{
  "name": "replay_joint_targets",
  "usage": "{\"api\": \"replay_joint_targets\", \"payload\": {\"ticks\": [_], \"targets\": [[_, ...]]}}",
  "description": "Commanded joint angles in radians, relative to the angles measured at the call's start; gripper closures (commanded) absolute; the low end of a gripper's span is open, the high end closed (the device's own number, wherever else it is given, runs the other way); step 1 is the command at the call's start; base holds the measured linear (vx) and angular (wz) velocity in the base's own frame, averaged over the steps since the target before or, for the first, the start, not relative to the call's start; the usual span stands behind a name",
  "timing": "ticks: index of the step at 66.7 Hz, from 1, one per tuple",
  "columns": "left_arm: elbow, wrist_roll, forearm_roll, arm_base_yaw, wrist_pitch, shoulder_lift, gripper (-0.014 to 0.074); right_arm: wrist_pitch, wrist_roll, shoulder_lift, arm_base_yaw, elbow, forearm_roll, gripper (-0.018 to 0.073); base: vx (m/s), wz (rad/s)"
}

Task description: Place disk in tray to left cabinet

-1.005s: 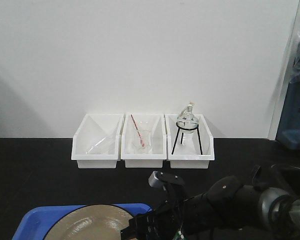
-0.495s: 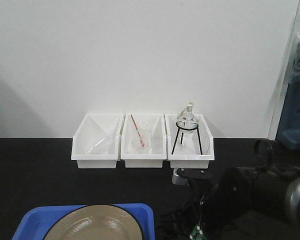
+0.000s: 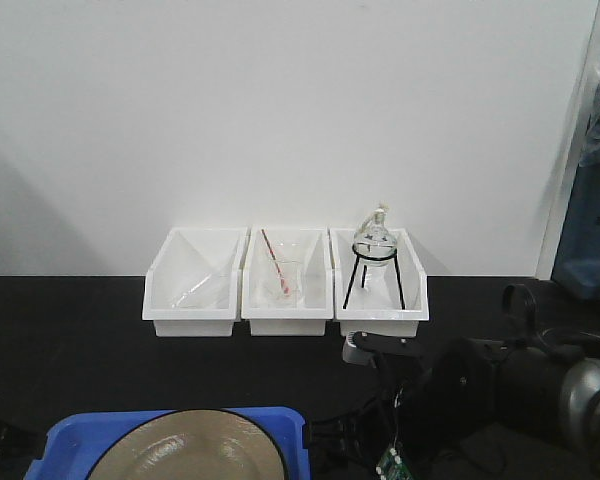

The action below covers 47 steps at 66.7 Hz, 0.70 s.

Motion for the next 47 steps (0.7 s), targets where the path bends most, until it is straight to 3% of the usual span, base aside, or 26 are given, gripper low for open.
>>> {"api": "replay_joint_targets", "payload": {"ticks": [1, 25, 47], "targets": [[-0.085, 0.047, 0.008, -0.001, -0.008, 0.058, 0.0181, -0.041, -0.011, -0.024, -0.003, -0.028, 0.011, 0.0083, 0.0, 0.0], [-0.16, 0.057, 0.008, 0.0, -0.037, 0.288, 0.0181, -0.048, -0.014, 0.013, -0.003, -0.028, 0.009, 0.0083, 0.0, 0.0], [-0.16, 0.057, 0.006, 0.0, -0.035, 0.349, 0.0181, -0.084, -0.014, 0.016, -0.003, -0.028, 0.011, 0.0083, 0.0, 0.0]]}}
